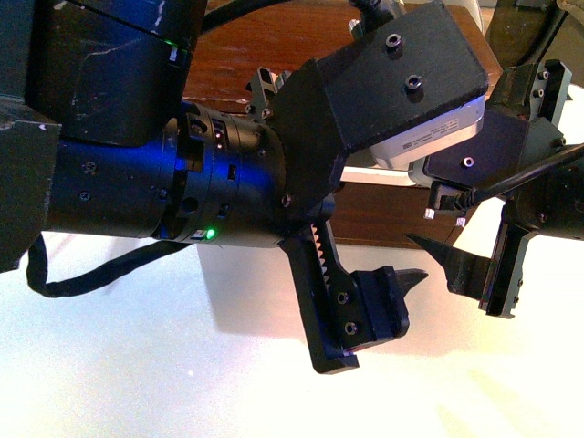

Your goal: Open drawer

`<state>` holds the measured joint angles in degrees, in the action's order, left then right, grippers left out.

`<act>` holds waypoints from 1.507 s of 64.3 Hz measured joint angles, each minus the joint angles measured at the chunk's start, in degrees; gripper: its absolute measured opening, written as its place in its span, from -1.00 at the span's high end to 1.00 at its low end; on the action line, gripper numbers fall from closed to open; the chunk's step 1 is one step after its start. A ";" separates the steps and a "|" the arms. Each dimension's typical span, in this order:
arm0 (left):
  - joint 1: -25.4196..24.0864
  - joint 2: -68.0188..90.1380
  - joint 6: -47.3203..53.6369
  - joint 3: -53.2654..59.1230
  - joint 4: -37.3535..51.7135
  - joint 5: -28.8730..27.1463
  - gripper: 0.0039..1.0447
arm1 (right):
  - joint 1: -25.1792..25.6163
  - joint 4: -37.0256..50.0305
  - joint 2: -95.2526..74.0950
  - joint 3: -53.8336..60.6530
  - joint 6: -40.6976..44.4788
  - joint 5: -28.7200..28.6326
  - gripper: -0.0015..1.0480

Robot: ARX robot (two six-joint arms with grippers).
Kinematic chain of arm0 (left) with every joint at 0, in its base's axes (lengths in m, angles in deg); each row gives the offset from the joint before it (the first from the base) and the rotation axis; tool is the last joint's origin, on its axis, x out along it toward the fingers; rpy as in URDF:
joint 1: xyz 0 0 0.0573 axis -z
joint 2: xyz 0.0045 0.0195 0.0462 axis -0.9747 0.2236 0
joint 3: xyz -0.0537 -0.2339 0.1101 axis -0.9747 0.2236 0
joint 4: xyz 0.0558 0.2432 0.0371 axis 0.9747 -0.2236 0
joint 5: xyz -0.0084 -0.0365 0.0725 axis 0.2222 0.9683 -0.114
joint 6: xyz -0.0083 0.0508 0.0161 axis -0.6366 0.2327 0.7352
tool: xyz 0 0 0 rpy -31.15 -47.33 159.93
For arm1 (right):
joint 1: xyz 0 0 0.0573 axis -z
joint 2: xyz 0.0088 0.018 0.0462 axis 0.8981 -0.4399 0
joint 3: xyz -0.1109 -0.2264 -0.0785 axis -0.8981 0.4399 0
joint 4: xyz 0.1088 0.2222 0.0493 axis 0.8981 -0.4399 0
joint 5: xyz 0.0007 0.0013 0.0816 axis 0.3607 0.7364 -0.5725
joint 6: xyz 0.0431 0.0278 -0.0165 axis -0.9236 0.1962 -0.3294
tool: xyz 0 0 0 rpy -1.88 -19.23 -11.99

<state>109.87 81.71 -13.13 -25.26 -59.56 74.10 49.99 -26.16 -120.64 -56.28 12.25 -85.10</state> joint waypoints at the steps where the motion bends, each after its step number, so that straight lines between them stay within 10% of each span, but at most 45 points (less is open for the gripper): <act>1: 0.00 0.20 -0.04 -0.11 0.02 0.00 -0.84 | 0.02 0.00 -0.07 -0.07 0.02 -0.09 -0.83; 97: -3.32 12.17 0.11 -11.72 -2.25 3.78 -0.84 | -4.81 -1.51 -6.73 -5.99 1.31 0.96 -0.83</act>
<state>106.55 93.89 -13.02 -36.98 -61.81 77.88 45.18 -27.67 -127.37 -62.27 13.56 -84.13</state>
